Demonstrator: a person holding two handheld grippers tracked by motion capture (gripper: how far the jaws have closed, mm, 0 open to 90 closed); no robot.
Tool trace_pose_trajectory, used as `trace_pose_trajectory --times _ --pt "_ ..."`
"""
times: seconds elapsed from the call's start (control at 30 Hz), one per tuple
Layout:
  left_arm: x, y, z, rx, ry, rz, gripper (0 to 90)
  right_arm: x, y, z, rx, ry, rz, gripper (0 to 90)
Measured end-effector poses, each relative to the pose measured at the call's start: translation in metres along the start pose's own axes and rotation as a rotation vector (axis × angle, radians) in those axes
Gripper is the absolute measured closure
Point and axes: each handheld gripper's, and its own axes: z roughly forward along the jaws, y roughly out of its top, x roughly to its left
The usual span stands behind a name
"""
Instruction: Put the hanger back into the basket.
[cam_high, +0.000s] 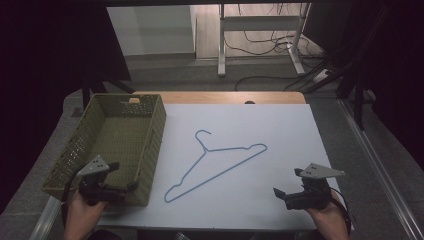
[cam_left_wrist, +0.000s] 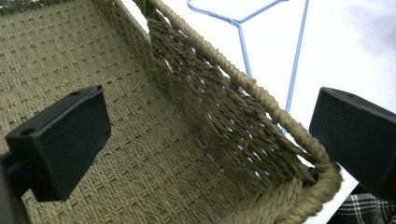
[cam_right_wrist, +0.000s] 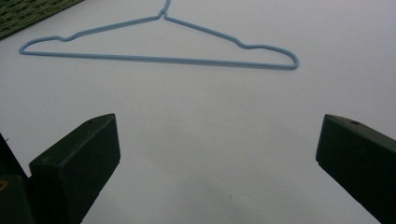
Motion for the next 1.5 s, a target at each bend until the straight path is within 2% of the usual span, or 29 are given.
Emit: trace_pose_trajectory --times 0.13,0.33,0.43,0.5,0.6,0.73,0.8,0.87,0.93,1.13,1.5 --pt "0.000 0.001 -0.001 -0.003 -0.002 -0.008 0.0 0.000 0.000 0.000 0.005 -0.004 -0.005 0.0" --pt "-0.003 0.004 -0.003 -0.017 0.000 0.008 0.0 0.001 0.000 0.001 0.008 -0.009 -0.009 0.0" --pt "-0.006 0.008 -0.005 -0.023 -0.013 0.017 0.0 0.001 0.001 0.001 0.008 -0.012 -0.012 0.0" --pt "-0.009 0.013 -0.006 -0.033 -0.036 0.020 0.0 0.001 0.001 0.000 0.005 -0.015 -0.014 0.0" --pt "-0.011 0.016 -0.007 -0.036 -0.037 0.025 0.0 0.001 0.001 0.000 0.004 -0.017 -0.013 0.0" --pt "-0.016 0.024 -0.007 -0.037 -0.063 0.025 0.0 0.001 0.001 -0.001 0.003 -0.019 -0.013 0.0" --pt "-0.018 0.029 -0.007 -0.032 -0.068 0.036 0.0 0.001 0.001 -0.001 0.002 -0.020 -0.013 0.0" --pt "-0.022 0.036 -0.006 -0.026 -0.055 0.061 0.0 0.000 0.001 -0.001 0.005 -0.023 -0.012 0.0" --pt "-0.023 0.039 -0.006 -0.026 -0.051 0.068 0.2 0.000 0.001 -0.001 0.005 -0.024 -0.012 0.0" --pt "-0.030 0.052 0.005 0.008 -0.039 0.079 0.3 0.000 0.002 -0.001 0.003 -0.028 -0.012 0.0" --pt "-0.040 0.073 0.029 0.043 -0.072 0.089 0.0 0.000 0.003 -0.002 0.003 -0.032 -0.019 0.0"
